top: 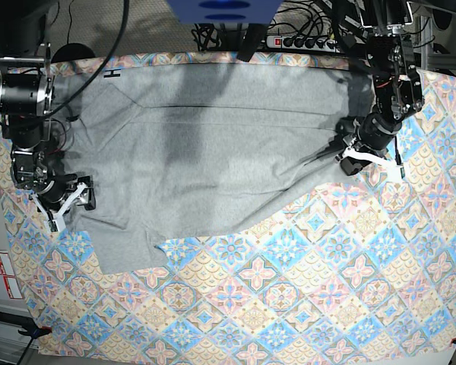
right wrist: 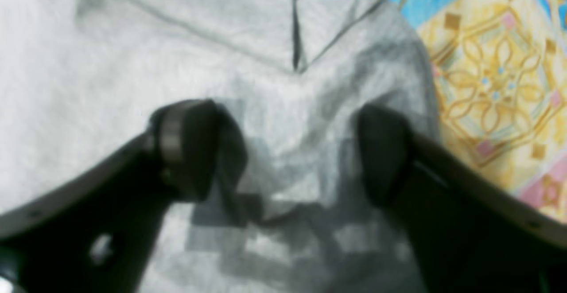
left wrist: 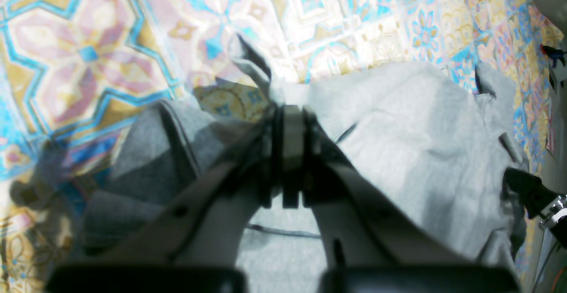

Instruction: Fold the T-shirt properly

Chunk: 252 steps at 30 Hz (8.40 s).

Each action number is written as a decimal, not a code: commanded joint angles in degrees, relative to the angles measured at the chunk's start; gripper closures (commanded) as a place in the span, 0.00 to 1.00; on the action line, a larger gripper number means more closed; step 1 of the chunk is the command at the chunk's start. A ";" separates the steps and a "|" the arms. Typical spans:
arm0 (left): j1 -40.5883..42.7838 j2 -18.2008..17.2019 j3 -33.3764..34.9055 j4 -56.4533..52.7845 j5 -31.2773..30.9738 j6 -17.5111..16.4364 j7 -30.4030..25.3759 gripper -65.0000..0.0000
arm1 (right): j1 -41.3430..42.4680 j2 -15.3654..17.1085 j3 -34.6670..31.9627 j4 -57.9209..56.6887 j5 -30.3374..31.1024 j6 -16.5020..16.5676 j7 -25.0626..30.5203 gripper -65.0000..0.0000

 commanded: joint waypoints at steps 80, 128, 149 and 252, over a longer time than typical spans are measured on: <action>9.14 -0.72 -7.30 8.60 -0.67 -0.73 -0.51 1.00 | -42.39 1.38 32.38 58.05 6.36 6.94 -18.80 1.00; 8.88 -1.24 -5.90 -0.28 -0.67 -0.46 2.57 0.90 | -28.50 -3.10 26.76 58.58 6.00 6.94 -23.11 0.75; 9.05 -1.51 -8.09 0.60 -10.78 -0.55 2.57 0.69 | -7.13 -2.57 7.51 27.99 5.92 6.94 -19.95 0.55; 7.47 -1.24 -8.09 0.95 -15.00 -0.29 2.48 0.70 | -8.72 -2.22 14.54 31.41 4.25 6.94 -29.53 0.48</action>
